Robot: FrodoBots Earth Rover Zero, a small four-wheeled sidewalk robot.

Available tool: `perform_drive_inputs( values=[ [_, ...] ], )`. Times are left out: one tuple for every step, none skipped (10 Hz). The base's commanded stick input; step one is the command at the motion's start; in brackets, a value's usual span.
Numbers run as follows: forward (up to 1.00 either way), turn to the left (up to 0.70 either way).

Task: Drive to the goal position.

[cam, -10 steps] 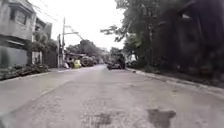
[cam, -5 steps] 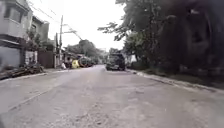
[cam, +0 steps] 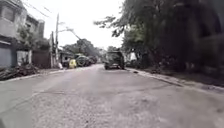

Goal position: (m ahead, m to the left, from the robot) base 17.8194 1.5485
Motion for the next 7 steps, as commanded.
perform_drive_inputs(
  values=[
    [1.0,0.0],
    [1.0,0.0],
    [1.0,0.0],
    [1.0,0.0],
    [1.0,0.0],
    [1.0,0.0],
    [1.0,0.0]
  ],
)
